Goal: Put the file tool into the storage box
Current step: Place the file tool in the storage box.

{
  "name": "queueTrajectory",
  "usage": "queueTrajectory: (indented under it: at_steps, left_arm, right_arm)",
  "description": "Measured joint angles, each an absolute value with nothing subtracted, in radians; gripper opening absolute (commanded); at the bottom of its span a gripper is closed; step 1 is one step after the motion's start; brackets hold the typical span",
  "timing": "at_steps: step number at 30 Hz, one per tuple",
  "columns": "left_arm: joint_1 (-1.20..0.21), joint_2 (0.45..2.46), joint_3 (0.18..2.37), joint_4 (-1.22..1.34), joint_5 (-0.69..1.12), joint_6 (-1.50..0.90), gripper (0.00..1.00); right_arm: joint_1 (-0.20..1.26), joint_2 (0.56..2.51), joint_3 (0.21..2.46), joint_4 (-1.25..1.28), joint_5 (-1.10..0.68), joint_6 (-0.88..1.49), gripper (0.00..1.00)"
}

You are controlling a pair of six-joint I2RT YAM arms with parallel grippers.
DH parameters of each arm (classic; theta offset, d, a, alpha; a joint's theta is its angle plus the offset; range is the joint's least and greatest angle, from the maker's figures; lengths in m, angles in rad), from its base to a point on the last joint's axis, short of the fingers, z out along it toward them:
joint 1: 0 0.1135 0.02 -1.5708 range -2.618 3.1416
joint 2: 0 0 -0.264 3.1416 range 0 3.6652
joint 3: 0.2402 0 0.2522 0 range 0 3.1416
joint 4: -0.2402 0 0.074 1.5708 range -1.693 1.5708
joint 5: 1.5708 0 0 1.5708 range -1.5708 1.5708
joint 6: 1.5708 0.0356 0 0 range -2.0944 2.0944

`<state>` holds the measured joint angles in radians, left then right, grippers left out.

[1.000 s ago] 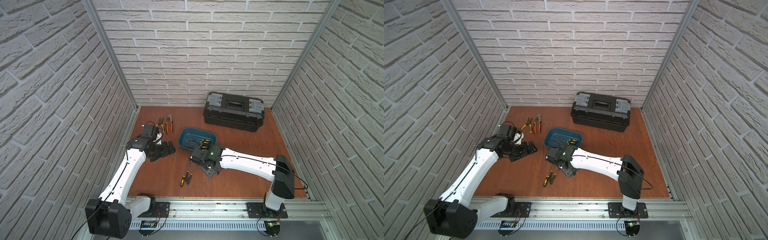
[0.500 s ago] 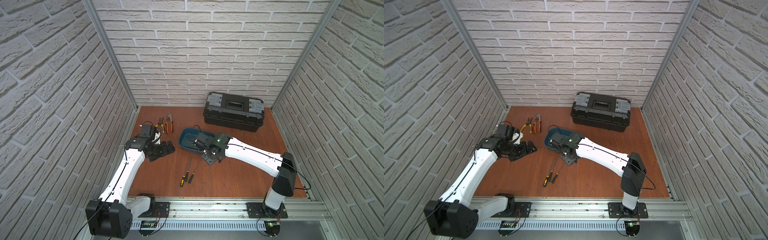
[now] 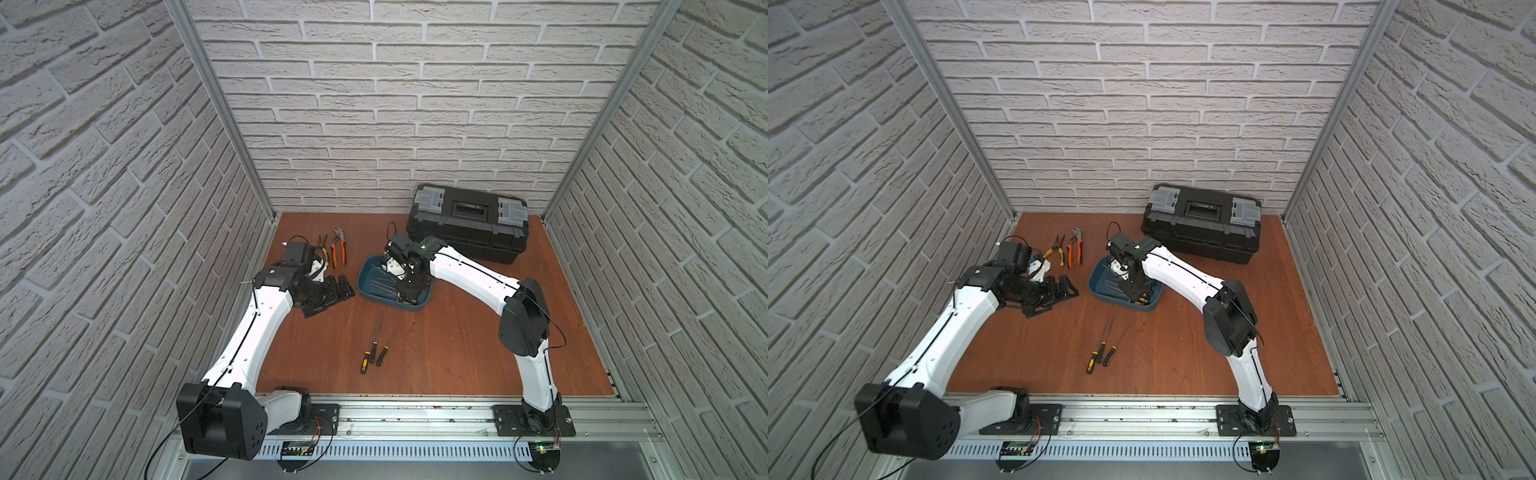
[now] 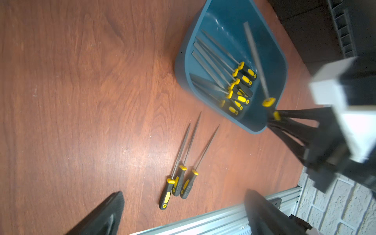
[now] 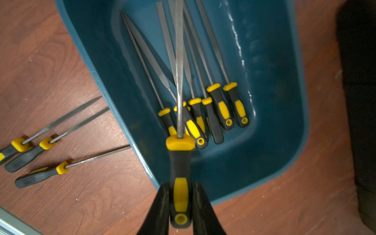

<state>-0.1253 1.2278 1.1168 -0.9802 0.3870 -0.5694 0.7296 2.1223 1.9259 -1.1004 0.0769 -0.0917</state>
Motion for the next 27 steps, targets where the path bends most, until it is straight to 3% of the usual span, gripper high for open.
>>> queueTrajectory:
  at_steps: [11,19,27]
  left_arm:
    - [-0.131,1.33,1.21,-0.994,0.365,-0.578,0.98]
    - [-0.154,1.37,1.241,-0.992,0.355,-0.588,0.98]
    - [-0.17,1.372,1.241,-0.99,0.344,-0.605,0.98]
  right_arm:
    - [0.723,2.201,1.925,-1.073,-0.002,-0.186,0.17]
    - [0.721,2.199,1.836,-1.045,0.004,-0.192,0.5]
    - [0.72,2.141,1.832,-1.01,0.032,-0.118,0.55]
